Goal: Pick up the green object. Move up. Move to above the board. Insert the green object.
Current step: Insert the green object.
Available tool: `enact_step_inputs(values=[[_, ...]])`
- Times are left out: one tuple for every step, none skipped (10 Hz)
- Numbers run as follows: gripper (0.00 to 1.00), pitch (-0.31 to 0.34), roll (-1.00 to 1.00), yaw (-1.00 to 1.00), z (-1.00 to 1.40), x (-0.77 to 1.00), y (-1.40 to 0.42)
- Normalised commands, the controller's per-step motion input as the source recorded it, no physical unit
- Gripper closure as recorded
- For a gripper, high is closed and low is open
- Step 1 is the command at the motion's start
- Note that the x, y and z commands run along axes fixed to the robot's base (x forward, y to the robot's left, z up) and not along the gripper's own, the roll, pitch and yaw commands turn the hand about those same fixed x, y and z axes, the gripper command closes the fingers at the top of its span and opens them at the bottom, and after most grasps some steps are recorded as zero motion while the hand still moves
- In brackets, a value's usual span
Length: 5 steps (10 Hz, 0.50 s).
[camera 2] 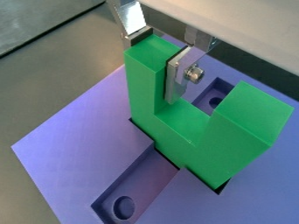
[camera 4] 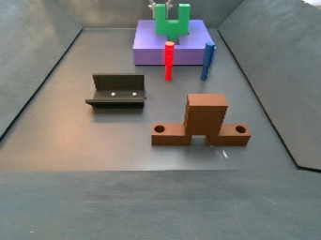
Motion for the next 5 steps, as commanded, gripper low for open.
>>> enact_step_inputs(values=[[1.00,0.000,-0.09,-0.23,-0.95,0.01,0.10],[1.00,0.000,-0.07,-0.18,-0.99,0.09,0.12],[1.00,-0.024,-0.03,-0.10,-0.92,0.03,0.00],[1.00,0.000,0.00,0.00,0.00,0.00,0.00],[1.00,0.000,0.00,0.00,0.00,0.00,0.00]])
